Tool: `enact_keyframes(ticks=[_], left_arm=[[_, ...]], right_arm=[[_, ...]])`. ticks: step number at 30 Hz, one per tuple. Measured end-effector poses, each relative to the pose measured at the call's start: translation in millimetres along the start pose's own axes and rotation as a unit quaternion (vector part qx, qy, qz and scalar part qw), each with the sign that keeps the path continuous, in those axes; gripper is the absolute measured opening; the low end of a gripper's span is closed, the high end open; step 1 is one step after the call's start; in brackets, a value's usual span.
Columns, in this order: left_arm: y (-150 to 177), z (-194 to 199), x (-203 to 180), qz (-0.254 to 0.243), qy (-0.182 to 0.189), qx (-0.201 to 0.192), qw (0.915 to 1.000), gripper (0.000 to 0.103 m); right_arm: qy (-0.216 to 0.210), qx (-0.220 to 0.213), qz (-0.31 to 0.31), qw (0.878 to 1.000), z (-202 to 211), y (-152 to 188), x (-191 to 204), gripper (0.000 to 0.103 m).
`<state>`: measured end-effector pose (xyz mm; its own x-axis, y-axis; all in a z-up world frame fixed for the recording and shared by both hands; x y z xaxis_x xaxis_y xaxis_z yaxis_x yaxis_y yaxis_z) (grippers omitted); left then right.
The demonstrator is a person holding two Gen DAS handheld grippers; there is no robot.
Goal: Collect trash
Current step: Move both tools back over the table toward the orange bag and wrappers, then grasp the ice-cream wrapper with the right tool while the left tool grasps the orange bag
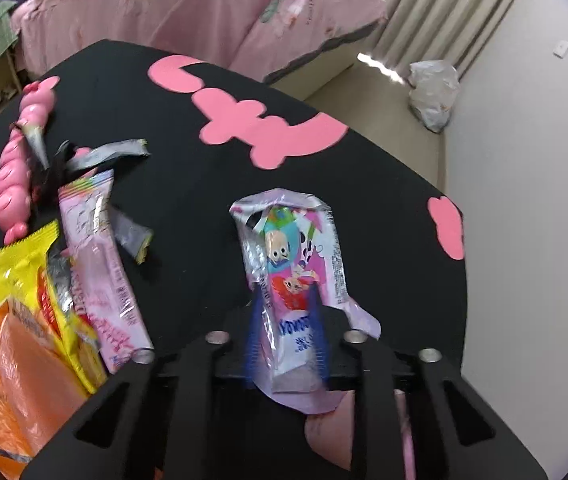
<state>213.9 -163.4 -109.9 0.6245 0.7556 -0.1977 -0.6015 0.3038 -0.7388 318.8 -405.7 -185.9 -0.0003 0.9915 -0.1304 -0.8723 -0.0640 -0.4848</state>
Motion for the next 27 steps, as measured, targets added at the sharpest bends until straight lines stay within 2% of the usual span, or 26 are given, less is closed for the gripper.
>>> enact_keyframes(ticks=[4, 7, 9, 14, 19, 22, 25, 27], left_arm=[[4.8, -5.2, -3.0, -0.008, -0.003, 0.020, 0.9998, 0.065], [8.7, -7.5, -6.1, -0.003, 0.012, 0.028, 0.9995, 0.066], [11.2, -9.8, -7.9, -0.001, 0.018, 0.034, 0.9992, 0.070], [16.5, -13.8, -22.6, -0.005, 0.036, 0.052, 0.9980, 0.070], [19.7, -26.6, -35.8, 0.003, 0.036, 0.070, 0.9969, 0.070], [20.3, -35.3, -44.6, -0.007, 0.014, 0.075, 0.9971, 0.070], [16.9, -42.5, -50.4, -0.030, -0.012, 0.076, 0.9966, 0.070], [14.8, -47.9, -52.8, -0.041, -0.015, 0.082, 0.9957, 0.070]], right_arm=[[-0.065, -0.034, -0.009, 0.997, 29.8, 8.6, 9.7, 0.008], [-0.087, -0.064, -0.007, 0.994, 60.5, 21.9, 15.7, 0.008], [-0.105, -0.078, -0.014, 0.991, 80.8, 37.1, 15.6, 0.008], [-0.110, -0.092, -0.045, 0.989, 111.2, 80.7, -0.1, 0.008], [-0.092, -0.085, -0.083, 0.989, 116.0, 129.5, -20.0, 0.008], [-0.098, -0.080, -0.107, 0.986, 115.2, 153.8, -24.7, 0.008], [-0.126, -0.085, -0.140, 0.978, 116.2, 171.2, -29.4, 0.009], [-0.139, -0.088, -0.155, 0.974, 114.9, 178.9, -31.7, 0.014]])
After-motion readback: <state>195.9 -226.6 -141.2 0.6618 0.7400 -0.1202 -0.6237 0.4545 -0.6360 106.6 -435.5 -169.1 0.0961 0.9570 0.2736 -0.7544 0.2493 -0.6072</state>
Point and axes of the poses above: each gripper's, at about its wrist camera, not at the fingertips, and z roughly against the way its jaws point, x to its left, y to its underside, the point moved 4 cm from there along -z, roughly the way its jaws point, and after that the axes turned 11 degrees about -z, right-handed, at the moved point
